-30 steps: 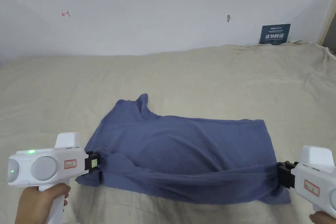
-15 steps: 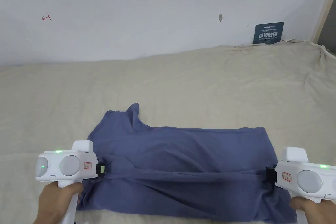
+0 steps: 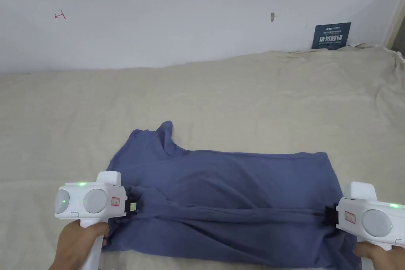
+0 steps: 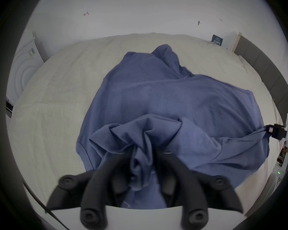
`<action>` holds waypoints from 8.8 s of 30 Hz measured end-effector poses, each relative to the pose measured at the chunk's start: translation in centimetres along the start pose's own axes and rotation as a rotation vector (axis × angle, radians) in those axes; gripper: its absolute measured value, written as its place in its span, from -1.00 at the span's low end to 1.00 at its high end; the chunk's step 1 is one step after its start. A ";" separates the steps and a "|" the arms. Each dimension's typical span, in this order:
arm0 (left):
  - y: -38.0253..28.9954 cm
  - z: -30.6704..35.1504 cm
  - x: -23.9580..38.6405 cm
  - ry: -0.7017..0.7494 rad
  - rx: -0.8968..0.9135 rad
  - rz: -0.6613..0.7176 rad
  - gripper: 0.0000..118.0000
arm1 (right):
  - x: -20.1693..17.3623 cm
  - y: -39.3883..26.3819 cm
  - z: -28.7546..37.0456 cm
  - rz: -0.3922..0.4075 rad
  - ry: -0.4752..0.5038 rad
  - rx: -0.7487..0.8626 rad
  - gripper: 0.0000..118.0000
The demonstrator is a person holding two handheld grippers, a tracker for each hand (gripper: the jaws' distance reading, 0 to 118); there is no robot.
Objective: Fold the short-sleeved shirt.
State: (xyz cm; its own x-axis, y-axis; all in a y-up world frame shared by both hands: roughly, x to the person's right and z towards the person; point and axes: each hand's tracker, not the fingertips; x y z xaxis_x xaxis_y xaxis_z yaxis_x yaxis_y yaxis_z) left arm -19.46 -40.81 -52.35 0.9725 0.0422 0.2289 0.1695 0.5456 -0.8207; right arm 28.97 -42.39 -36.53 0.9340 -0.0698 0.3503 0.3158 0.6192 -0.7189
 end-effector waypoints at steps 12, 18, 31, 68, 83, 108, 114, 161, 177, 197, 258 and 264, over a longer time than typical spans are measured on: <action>0.3 9.5 0.7 -0.030 0.254 0.021 0.96 | -1.2 1.3 11.9 0.075 0.048 0.286 0.72; -1.7 14.5 1.2 -0.035 0.392 -0.002 0.96 | -1.6 0.4 17.5 0.090 0.065 0.406 0.75; -8.6 19.0 2.7 -0.023 0.550 -0.050 0.04 | -1.3 -3.4 22.2 0.117 0.034 0.553 -0.57; -3.4 2.0 -3.6 0.034 -0.098 0.029 0.59 | -1.6 -3.0 19.3 0.093 0.000 0.510 -1.00; -4.0 2.0 -3.1 -0.009 -0.120 0.044 -0.93 | -0.3 -3.1 17.3 0.035 0.030 0.390 -1.00; -3.8 5.2 -3.7 -0.053 -0.039 0.052 -0.93 | 0.2 -6.6 4.5 0.062 -0.019 -0.075 -0.91; -4.7 5.4 -4.0 -0.059 -0.038 0.076 -0.93 | 1.6 -6.3 5.0 0.028 0.016 -0.065 -0.96; -22.6 15.8 -2.7 0.030 -0.063 0.205 0.96 | 4.8 -12.7 15.5 0.124 0.077 -0.085 0.41; -13.7 24.7 1.0 0.051 0.381 0.067 0.96 | 1.5 -5.7 25.3 0.136 0.130 0.409 0.80; -11.7 21.9 3.6 0.049 0.600 0.030 -1.00 | -1.5 -5.0 26.6 0.238 0.086 0.701 -1.00; 2.3 1.7 -4.5 -0.037 -0.001 0.037 -1.00 | -1.3 6.3 8.6 0.069 0.124 0.284 -0.99; 0.8 6.1 -3.5 -0.069 0.072 0.047 -1.00 | -0.5 7.1 1.4 -0.007 0.128 0.045 -0.56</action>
State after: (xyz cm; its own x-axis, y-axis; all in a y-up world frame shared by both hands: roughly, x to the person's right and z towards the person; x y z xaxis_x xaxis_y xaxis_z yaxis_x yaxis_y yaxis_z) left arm -23.72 -35.41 -50.59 0.9653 0.1256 0.2289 0.1096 0.6006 -0.7920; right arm 30.50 -36.86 -40.97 0.9464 -0.1716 0.2735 0.3172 0.6530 -0.6878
